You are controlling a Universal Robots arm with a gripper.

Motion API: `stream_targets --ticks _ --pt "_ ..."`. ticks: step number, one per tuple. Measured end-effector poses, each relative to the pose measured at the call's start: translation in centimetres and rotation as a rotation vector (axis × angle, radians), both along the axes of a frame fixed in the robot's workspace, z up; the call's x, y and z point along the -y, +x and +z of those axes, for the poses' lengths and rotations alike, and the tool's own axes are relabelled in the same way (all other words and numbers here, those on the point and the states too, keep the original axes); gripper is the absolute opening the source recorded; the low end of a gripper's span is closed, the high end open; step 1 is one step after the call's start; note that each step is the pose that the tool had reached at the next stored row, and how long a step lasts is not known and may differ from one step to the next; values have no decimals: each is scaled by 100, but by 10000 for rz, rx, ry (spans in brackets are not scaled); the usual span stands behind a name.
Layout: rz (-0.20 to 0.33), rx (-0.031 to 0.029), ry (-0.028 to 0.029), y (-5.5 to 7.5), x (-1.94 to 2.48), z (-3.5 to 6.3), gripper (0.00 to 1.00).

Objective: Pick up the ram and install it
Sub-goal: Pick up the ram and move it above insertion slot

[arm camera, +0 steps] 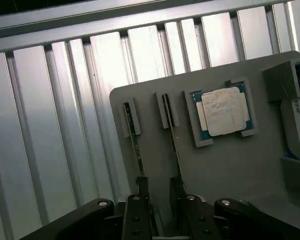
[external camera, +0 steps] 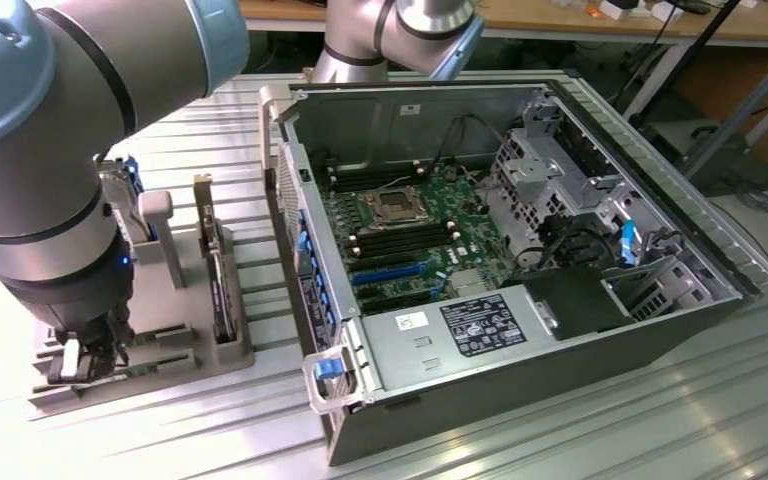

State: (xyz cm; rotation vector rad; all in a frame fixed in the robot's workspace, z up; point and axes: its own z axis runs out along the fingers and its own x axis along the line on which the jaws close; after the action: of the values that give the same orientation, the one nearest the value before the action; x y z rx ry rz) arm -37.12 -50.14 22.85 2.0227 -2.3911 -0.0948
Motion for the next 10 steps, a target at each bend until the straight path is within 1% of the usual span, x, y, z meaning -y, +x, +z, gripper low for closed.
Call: stream_targets --ticks 4,5,7,10 --pt "1124 -2 -1 0 0 -50 31" --pt "1275 -1 10 8 0 -50 31" --pt "1332 -3 16 35 0 -51 31" --pt "1536 -4 22 35 1 -51 31"
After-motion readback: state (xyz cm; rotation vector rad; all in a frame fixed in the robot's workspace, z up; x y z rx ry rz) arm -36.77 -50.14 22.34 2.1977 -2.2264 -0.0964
